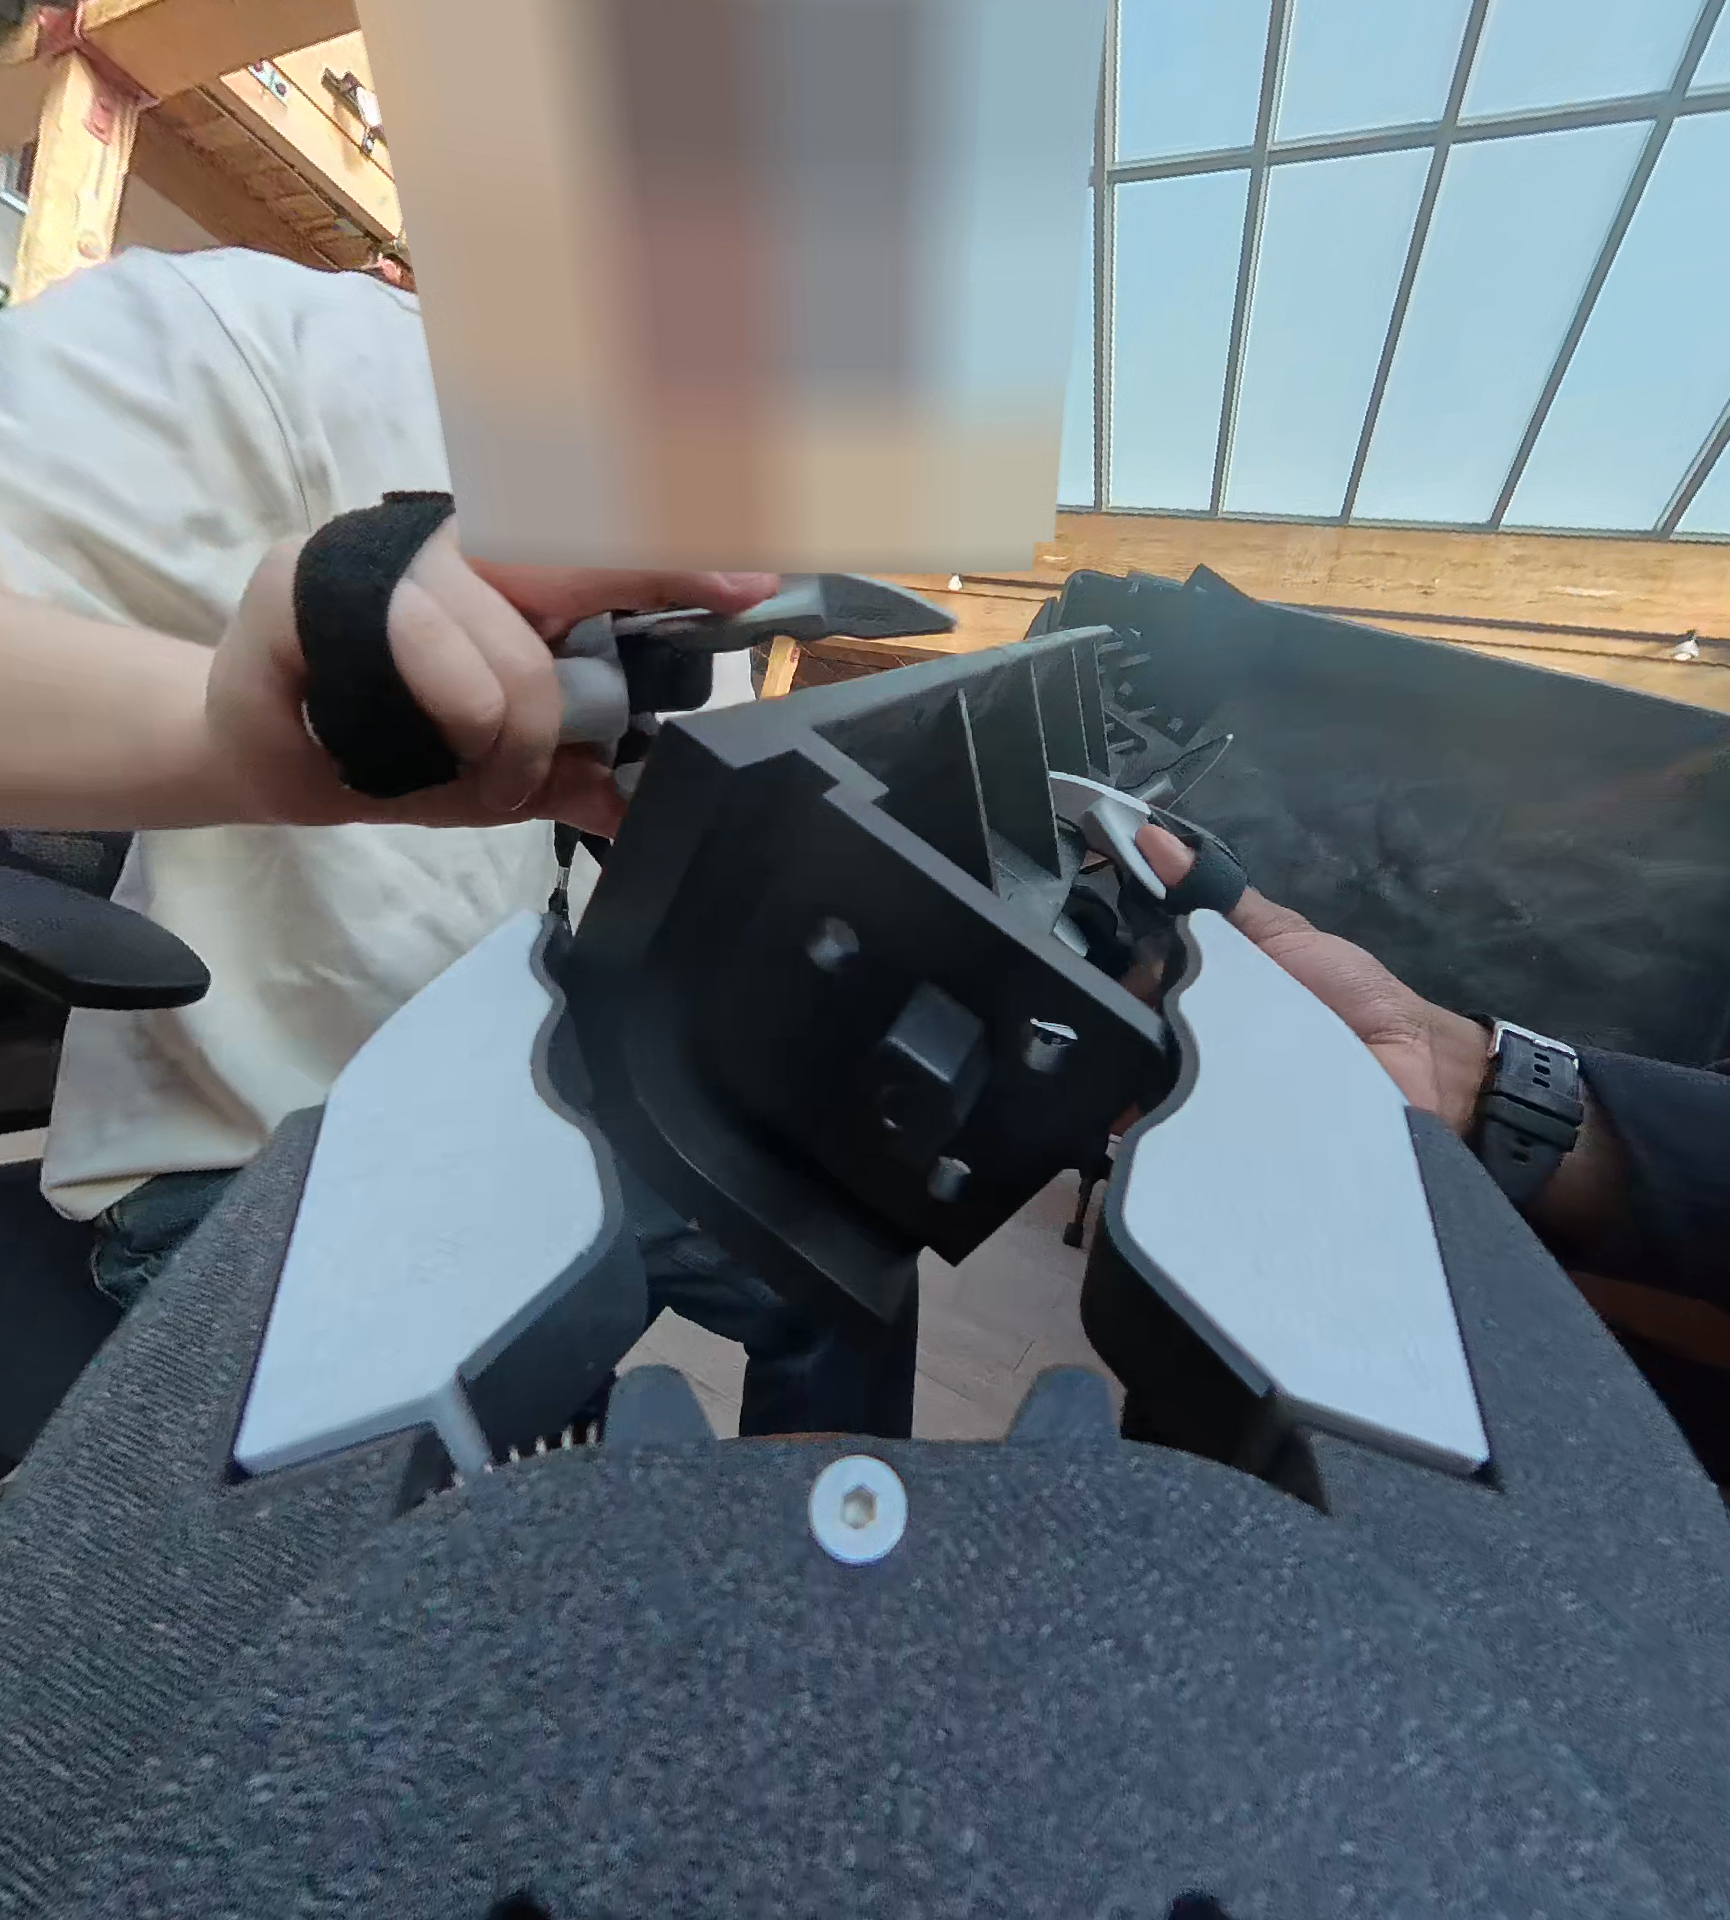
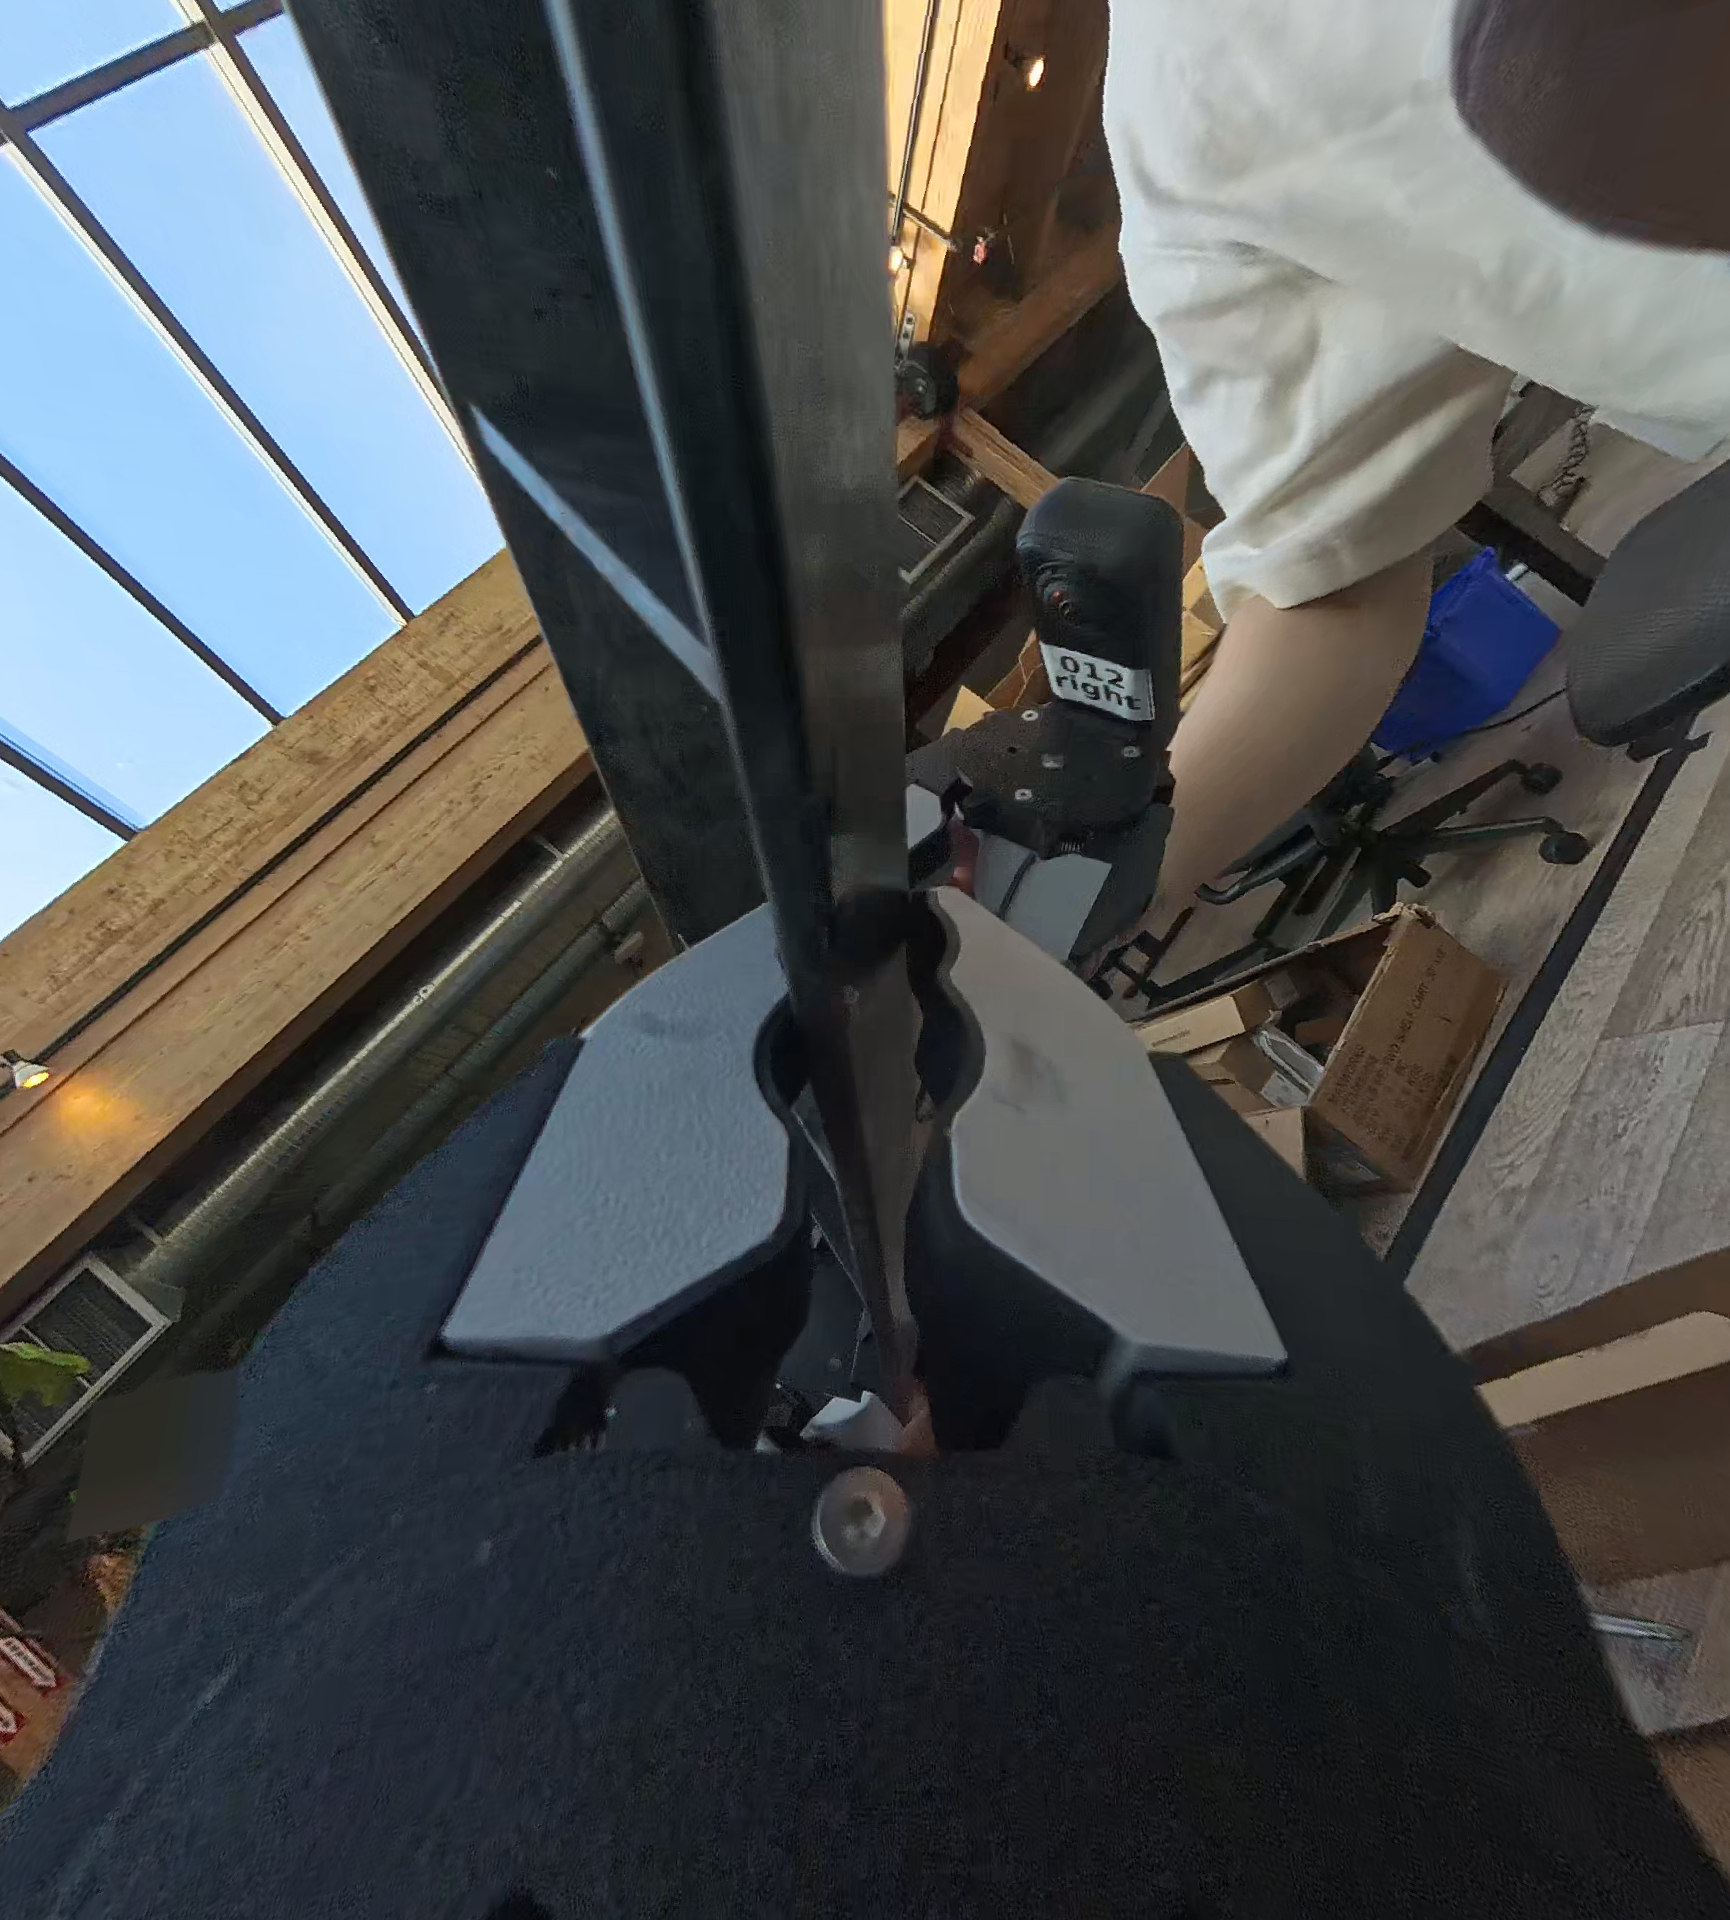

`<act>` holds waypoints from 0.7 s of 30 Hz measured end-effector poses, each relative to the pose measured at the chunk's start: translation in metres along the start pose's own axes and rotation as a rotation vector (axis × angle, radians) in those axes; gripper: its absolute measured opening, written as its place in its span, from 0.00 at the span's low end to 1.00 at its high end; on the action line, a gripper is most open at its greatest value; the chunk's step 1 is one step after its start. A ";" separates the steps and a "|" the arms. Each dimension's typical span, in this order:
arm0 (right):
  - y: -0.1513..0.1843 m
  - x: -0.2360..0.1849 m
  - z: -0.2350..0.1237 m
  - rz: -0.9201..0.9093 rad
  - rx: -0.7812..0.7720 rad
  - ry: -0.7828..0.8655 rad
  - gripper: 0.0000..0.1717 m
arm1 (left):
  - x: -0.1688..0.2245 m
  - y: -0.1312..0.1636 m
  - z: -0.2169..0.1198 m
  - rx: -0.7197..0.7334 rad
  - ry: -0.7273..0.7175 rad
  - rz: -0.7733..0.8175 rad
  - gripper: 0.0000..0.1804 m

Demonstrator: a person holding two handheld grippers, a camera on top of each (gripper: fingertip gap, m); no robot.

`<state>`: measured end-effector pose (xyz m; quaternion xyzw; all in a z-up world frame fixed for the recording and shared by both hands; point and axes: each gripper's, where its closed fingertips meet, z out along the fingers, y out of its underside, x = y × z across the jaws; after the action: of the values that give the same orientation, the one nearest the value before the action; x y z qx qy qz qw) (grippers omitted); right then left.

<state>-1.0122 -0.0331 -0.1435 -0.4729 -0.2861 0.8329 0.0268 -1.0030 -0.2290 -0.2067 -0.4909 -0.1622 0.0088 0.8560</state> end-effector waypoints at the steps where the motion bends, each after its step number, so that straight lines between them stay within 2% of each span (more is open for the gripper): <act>1: 0.000 -0.004 -0.002 0.022 0.021 -0.026 0.09 | 0.009 -0.007 -0.001 -0.006 0.000 0.040 0.59; 8: 0.000 -0.026 -0.027 0.112 0.114 -0.164 0.05 | 0.078 -0.047 0.005 -0.098 -0.028 0.296 0.59; 12: -0.009 -0.033 -0.035 0.148 0.149 -0.191 0.05 | 0.104 -0.058 0.019 -0.166 -0.066 0.363 0.59; 17: -0.028 -0.036 -0.043 0.188 0.232 -0.226 0.05 | 0.128 -0.071 0.050 -0.210 -0.055 0.442 0.60; 21: -0.050 -0.042 -0.042 0.194 0.301 -0.329 0.06 | 0.144 -0.089 0.083 -0.230 0.005 0.552 0.60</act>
<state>-0.9660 0.0142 -0.1023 -0.3466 -0.1128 0.9307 -0.0302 -0.9034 -0.1806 -0.0545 -0.6103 -0.0205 0.2215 0.7603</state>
